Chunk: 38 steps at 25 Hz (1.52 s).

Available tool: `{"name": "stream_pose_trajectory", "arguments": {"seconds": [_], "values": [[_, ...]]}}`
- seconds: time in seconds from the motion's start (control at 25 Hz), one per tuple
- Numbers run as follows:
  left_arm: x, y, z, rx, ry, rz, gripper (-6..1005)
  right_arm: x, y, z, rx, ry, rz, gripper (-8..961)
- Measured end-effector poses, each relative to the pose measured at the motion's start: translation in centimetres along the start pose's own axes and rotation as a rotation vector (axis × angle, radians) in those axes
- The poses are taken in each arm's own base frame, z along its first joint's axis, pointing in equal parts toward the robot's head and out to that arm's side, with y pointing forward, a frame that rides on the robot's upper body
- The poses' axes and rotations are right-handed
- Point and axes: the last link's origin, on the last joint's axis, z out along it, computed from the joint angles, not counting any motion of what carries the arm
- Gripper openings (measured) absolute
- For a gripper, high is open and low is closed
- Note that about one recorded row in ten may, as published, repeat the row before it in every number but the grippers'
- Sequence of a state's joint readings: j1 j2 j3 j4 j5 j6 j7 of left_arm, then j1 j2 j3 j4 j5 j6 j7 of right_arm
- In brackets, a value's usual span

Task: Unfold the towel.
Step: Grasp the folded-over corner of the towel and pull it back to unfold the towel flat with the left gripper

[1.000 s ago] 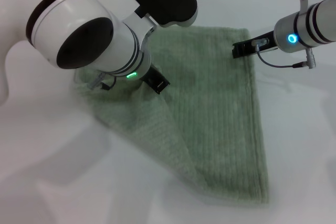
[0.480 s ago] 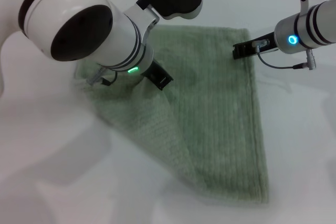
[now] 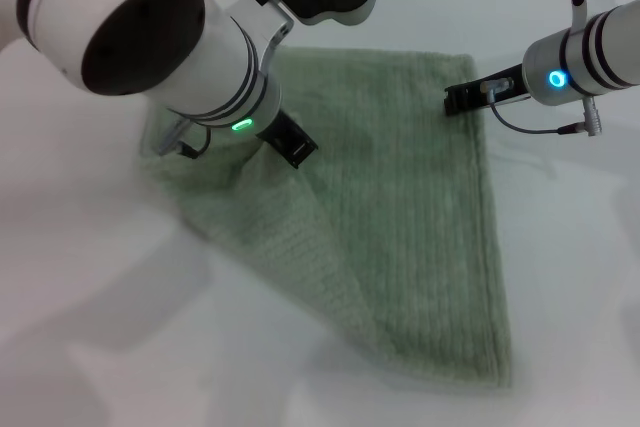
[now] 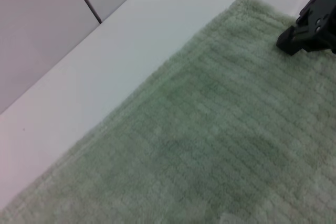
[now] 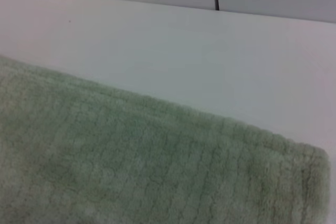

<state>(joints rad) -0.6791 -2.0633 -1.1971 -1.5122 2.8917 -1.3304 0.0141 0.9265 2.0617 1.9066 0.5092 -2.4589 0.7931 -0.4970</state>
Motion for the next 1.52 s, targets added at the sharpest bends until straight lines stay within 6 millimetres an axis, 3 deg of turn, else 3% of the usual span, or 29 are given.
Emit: {"name": "stream_pose_trajectory", "arguments": {"seconds": [1.52], "values": [[-1.8,-0.8,-1.9,0.04,-0.317,0.001,8,0.0,0.1,0.0,0.002,0.004,-0.015,-1]]}}
